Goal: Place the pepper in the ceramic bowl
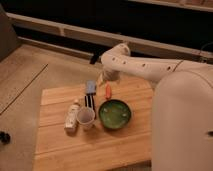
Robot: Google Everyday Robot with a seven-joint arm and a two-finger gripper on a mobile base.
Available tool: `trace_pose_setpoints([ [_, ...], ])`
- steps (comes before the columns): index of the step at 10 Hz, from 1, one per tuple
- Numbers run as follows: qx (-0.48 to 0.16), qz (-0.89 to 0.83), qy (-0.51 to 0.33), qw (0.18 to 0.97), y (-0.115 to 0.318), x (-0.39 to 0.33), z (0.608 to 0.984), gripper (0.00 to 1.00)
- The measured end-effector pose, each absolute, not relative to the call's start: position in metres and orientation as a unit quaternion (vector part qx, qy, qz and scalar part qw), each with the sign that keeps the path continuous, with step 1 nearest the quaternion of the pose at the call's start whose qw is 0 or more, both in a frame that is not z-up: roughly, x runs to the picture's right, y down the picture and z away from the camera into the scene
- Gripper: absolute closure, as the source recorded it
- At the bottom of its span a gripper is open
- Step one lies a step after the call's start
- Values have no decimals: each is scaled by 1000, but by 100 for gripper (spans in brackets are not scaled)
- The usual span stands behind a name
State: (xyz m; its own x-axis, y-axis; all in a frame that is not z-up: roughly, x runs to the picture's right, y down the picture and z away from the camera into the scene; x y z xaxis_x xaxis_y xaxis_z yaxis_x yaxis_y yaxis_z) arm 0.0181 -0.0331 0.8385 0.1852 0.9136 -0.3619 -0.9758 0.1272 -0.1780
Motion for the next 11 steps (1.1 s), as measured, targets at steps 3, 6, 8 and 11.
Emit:
trace_pose_setpoints([
  [3,-166,640,104,743,-41,37,845,35],
  [6,-145,630,114,754,-62,47,870,35],
  [8,-162,634,122,746,-49,49,895,35],
  [11,-201,646,136,723,-17,47,930,35],
])
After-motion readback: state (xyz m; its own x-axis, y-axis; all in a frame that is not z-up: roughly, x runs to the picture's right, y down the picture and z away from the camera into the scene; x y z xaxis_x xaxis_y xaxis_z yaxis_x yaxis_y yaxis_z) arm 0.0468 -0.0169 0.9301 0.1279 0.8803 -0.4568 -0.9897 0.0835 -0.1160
